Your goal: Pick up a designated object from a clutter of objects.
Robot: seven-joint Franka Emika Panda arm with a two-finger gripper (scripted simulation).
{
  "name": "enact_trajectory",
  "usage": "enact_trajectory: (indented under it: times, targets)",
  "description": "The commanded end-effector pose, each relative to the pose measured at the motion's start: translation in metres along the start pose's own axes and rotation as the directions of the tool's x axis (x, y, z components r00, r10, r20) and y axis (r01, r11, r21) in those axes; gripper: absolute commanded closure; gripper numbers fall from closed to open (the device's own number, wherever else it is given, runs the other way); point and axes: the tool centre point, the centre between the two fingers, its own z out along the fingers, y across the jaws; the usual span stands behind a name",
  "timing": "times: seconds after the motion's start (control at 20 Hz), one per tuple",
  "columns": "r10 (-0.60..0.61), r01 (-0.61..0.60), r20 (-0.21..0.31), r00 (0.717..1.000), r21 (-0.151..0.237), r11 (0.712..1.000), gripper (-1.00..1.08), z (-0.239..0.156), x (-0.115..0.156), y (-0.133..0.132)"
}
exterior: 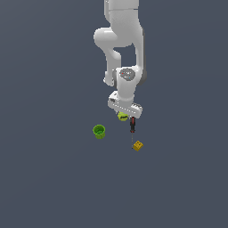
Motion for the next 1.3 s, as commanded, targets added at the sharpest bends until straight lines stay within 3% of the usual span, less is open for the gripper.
enact_trajectory:
  times: [0.0,0.65,1.25]
  targets:
    - [0.001,-0.001,0.002,1.0,-0.002,1.0,1.08,0.001,0.0,0.001]
    - [0.0,0.0,0.0,1.0,0.0,1.0,1.08,-0.026,0.005,0.009]
    - [0.0,0.0,0.002,1.0,0.002,1.0,1.08,-0.105,0.019,0.036]
